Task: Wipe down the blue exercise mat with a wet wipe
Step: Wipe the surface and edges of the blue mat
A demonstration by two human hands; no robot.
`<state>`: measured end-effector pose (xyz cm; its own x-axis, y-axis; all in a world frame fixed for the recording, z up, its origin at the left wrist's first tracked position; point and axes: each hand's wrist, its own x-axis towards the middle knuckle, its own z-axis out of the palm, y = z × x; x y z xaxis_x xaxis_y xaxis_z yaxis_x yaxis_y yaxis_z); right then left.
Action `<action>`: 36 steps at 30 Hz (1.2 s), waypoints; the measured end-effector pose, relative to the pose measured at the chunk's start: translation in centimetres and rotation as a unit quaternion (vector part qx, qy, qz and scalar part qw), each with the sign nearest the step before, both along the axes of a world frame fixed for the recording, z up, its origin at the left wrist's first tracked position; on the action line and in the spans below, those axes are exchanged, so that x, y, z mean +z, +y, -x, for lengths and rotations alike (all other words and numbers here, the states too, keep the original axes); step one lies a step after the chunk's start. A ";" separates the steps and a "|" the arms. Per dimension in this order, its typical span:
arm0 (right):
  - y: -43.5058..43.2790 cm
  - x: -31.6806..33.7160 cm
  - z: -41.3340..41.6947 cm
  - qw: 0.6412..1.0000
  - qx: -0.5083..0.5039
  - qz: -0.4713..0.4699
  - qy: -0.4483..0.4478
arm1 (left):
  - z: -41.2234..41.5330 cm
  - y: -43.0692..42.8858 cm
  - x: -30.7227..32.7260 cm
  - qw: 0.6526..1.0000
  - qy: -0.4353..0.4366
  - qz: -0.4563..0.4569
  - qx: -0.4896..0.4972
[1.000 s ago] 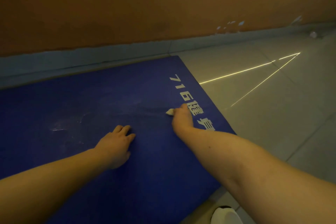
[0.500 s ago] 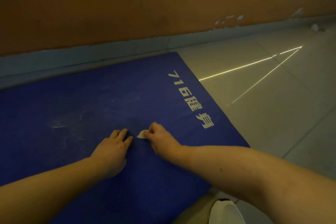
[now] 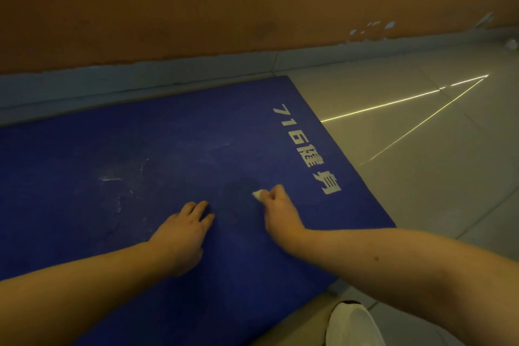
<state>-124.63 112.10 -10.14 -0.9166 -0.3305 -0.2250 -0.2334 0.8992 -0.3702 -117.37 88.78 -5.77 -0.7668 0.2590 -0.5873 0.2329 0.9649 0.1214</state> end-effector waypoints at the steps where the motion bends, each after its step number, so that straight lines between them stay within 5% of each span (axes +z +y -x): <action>1: 0.0 0.1 -1.4 0.999 0.044 0.006 -0.004 | -0.1 0.3 0.0 1.000 0.001 -0.002 -0.001; 5: 1.9 0.9 -1.3 0.983 0.184 -0.014 0.003 | -0.3 0.7 0.0 1.000 0.012 -0.003 -0.011; 12: 8.7 3.7 4.4 0.984 -0.166 -0.066 -0.006 | -0.4 0.8 0.1 1.000 0.000 -0.003 -0.015; 16: 5.5 2.6 0.1 0.995 -0.044 -0.092 -0.012 | -0.3 0.8 0.2 1.000 0.009 -0.004 -0.020; 19: 2.7 2.3 -4.9 0.997 0.070 -0.012 -0.006 | -0.1 1.3 0.3 1.000 0.020 -0.007 -0.019; 22: 1.1 1.3 -7.6 0.968 0.240 -0.004 -0.067 | 0.1 2.0 0.4 0.999 0.035 -0.007 -0.017; 25: 2.5 1.7 -4.8 0.955 0.290 -0.017 -0.067 | 0.5 2.5 0.2 0.999 0.045 -0.013 -0.011; 29: 6.9 3.3 2.0 0.992 0.106 -0.069 0.024 | 1.1 3.2 -0.3 0.998 0.063 -0.029 0.002; 32: 9.0 2.5 4.3 0.992 -0.069 -0.103 0.013 | 1.6 4.0 -0.6 0.997 0.073 -0.029 -0.001; 36: 6.0 1.3 0.6 0.992 -0.073 -0.105 0.007 | 2.6 4.9 -0.8 0.996 0.084 -0.035 -0.015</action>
